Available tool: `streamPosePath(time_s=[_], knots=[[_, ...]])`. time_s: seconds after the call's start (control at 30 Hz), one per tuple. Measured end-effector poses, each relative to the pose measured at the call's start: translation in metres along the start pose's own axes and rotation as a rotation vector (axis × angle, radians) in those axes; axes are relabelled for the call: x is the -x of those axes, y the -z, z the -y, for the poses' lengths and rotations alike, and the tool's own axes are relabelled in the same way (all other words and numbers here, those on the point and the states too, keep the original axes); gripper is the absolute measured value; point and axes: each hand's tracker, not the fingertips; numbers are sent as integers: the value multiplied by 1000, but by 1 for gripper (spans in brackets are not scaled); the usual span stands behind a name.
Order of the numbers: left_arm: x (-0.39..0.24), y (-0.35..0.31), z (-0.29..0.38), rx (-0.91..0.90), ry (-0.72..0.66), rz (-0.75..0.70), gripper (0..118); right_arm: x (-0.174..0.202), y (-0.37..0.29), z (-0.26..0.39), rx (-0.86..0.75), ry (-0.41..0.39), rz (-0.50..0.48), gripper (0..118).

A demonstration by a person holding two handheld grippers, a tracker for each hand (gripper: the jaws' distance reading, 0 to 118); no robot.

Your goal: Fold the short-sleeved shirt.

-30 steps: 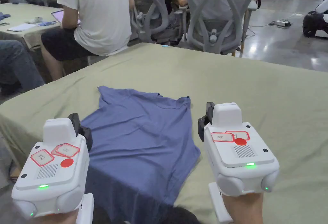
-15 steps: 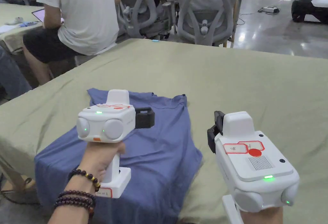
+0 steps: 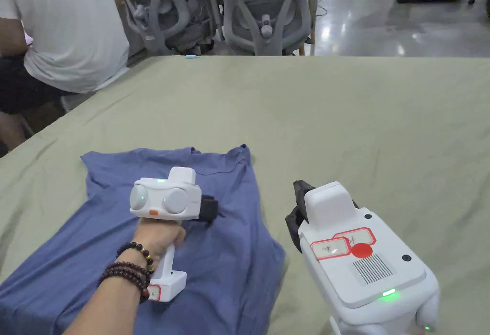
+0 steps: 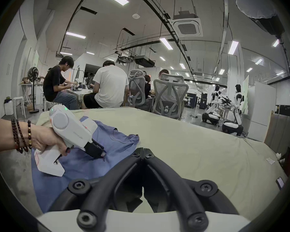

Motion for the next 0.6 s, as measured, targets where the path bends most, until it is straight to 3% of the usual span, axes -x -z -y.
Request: streamPosePath(time_s=[0.03, 0.07, 0.1, 0.17, 0.27, 0.43, 0.6], knots=[[1, -5, -1, -26, -7, 6, 44, 1, 0, 1, 4, 0, -3, 0], [1, -7, -2, -70, -15, -25, 1, 2, 0, 2, 8, 1, -7, 0], [3, -9, -2, -73, -4, -133, 0, 3, 0, 3, 10, 2, -9, 0], [7, -9, -3, -51, -36, -40, 0, 4, -2, 3, 17, 6, -16, 0], [10, -22, -12, -69, -28, -41, 0, 3, -6, 0, 14, -13, -8, 0], [5, -89, -41, -228, -66, -14, 0, -19, -23, -8, -9, 14, 33, 0], [-31, -155, -75, -370, 0, 69, 0, -53, -56, -14, -23, 43, 122, 0]])
